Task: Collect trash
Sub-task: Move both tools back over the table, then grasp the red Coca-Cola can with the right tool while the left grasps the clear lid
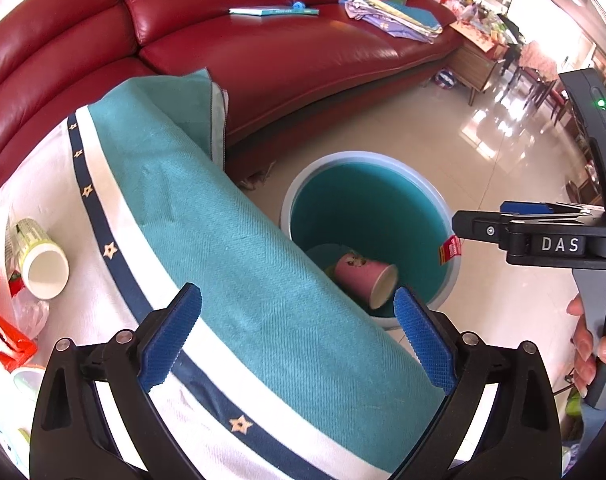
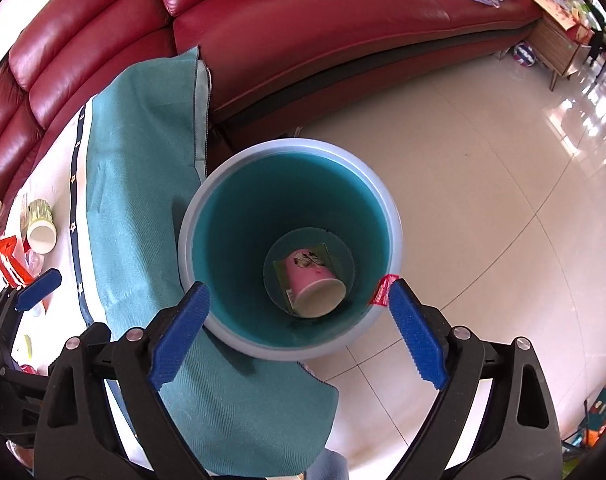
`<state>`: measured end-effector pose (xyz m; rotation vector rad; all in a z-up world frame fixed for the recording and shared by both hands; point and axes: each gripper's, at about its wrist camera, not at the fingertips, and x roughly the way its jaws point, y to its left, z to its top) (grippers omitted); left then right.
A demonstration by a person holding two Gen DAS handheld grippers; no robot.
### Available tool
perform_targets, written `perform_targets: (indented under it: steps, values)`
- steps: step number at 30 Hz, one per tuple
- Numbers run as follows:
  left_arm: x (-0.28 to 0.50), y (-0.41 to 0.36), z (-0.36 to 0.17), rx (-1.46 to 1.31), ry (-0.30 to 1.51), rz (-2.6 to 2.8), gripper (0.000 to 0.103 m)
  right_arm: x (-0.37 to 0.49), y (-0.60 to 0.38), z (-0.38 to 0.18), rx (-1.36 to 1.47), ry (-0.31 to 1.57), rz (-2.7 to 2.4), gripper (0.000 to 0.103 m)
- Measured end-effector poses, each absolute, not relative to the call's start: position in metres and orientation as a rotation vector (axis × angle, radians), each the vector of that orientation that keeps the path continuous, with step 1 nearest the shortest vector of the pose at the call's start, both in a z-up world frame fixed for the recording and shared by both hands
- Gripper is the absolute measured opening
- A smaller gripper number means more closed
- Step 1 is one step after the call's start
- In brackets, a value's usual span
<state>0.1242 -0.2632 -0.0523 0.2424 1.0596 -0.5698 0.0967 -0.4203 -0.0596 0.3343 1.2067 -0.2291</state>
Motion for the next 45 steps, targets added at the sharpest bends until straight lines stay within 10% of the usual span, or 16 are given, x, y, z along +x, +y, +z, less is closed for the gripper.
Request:
perform_targets:
  steps: [45]
  values:
    - [-0.031,0.09,-0.046,-0.033,1.092,-0.171,0.099,0.048,-0.085,-0.023,-0.031,1.244,0.238,0.096]
